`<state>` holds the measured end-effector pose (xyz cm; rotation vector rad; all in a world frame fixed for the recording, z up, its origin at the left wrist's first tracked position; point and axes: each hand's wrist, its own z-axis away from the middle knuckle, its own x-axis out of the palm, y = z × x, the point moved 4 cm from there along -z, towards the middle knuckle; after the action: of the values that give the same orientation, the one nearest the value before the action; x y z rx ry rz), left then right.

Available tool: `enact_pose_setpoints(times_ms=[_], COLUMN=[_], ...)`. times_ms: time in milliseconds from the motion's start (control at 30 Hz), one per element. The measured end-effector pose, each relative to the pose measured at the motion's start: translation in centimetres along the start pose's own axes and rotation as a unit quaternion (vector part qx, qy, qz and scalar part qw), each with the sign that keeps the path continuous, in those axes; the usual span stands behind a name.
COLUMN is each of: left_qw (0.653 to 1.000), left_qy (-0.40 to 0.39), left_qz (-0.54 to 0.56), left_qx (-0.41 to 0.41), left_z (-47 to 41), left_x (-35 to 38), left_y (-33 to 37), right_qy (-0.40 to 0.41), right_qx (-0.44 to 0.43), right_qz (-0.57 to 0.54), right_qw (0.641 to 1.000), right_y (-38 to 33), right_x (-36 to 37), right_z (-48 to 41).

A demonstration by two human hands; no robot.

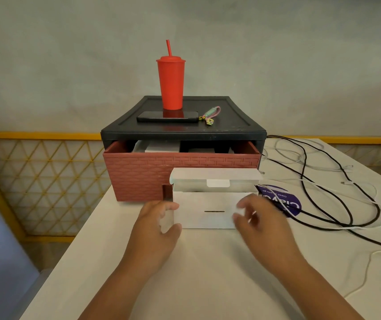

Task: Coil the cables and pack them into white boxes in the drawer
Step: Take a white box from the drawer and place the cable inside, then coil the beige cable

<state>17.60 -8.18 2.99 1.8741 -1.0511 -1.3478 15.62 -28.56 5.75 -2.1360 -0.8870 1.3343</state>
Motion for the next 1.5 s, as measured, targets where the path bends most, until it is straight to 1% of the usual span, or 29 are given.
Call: enact_pose_setpoints(times_ms=[33, 67, 100, 133, 167, 233, 267, 300, 433, 533, 600, 633, 700, 767, 833, 900, 1000, 1100, 1267, 1333, 1433, 1500], left_qw=[1.0, 1.0, 0.999, 0.999, 0.999, 0.999, 0.999, 0.999, 0.997, 0.996, 0.996, 0.996, 0.993, 0.984, 0.97, 0.967, 0.968, 0.967, 0.969, 0.968, 0.969, 0.968], left_qy=[0.014, 0.023, 0.03, 0.033, 0.036, 0.037, 0.037, 0.038, 0.038, 0.028, 0.006, -0.017, -0.089, -0.176, -0.236, -0.239, -0.224, -0.225, -0.224, -0.229, -0.236, -0.249], left_qz=[0.008, 0.016, 0.021, 0.025, 0.029, 0.033, 0.033, 0.036, 0.058, 0.077, 0.083, 0.088, 0.08, 0.027, -0.046, -0.09, -0.113, -0.116, -0.093, -0.088, -0.06, -0.028], left_qx=[-0.004, -0.007, -0.008, -0.009, -0.009, -0.006, -0.002, 0.002, 0.024, 0.027, 0.017, 0.01, -0.008, -0.022, -0.022, -0.009, 0.009, 0.022, 0.047, 0.047, 0.036, 0.012], left_z=[-0.1, -0.1, -0.1, 0.0, 0.0, 0.1, 0.1, 0.1, 0.1, 0.3, 0.4, 0.4, 0.6, 1.0, 1.5, 1.6, 1.4, 1.5, 1.5, 1.6, 1.5, 1.4], left_x=[-0.1, -0.2, -0.3, -0.3, -0.3, -0.4, -0.4, -0.4, -0.3, -0.1, 0.1, 0.3, 0.9, 1.7, 2.3, 2.3, 2.0, 2.0, 2.4, 2.5, 2.7, 2.7], left_y=[0.1, 0.1, 0.1, 0.1, 0.2, 0.3, 0.3, 0.4, 0.9, 1.3, 1.3, 1.3, 1.1, 0.5, 0.0, -0.1, 0.0, 0.3, 0.6, 0.5, 0.4, 0.3], right_qy=[-0.098, -0.207, -0.311, -0.389, -0.438, -0.495, -0.511, -0.516, -0.483, -0.416, -0.376, -0.352, -0.305, -0.259, -0.224, -0.202, -0.213, -0.239, -0.248, -0.219, -0.122, -0.053], right_qx=[-0.007, -0.015, -0.014, -0.024, -0.042, -0.055, -0.045, -0.031, -0.03, -0.039, -0.055, -0.053, -0.018, 0.016, 0.034, 0.032, 0.005, -0.038, -0.022, -0.011, 0.022, 0.036], right_qz=[-0.035, -0.055, -0.043, -0.007, 0.043, 0.097, 0.11, 0.117, 0.148, 0.192, 0.23, 0.252, 0.299, 0.322, 0.322, 0.301, 0.258, 0.266, 0.279, 0.255, 0.19, 0.141], right_qw=[0.994, 0.977, 0.949, 0.921, 0.897, 0.862, 0.851, 0.848, 0.862, 0.888, 0.896, 0.9, 0.904, 0.91, 0.919, 0.931, 0.942, 0.933, 0.928, 0.942, 0.974, 0.988], right_y=[-1.3, -2.6, -3.6, -4.4, -4.7, -4.7, -4.6, -4.4, -4.2, -3.3, -2.3, -1.6, -0.2, 1.0, 1.8, 2.2, 1.6, 0.8, 0.8, 0.9, 0.9, 1.0], right_x=[0.7, 1.6, 2.7, 3.6, 4.4, 5.9, 6.2, 6.2, 5.0, 4.3, 3.8, 3.5, 2.6, 1.7, 1.0, 0.6, 1.2, 2.5, 3.0, 2.6, 1.3, 0.2], right_z=[0.7, 1.7, 2.9, 4.0, 4.9, 5.8, 5.9, 5.8, 5.1, 4.4, 3.5, 3.0, 2.0, 1.2, 0.6, 0.4, 0.9, 1.6, 1.7, 1.5, 0.7, 0.3])
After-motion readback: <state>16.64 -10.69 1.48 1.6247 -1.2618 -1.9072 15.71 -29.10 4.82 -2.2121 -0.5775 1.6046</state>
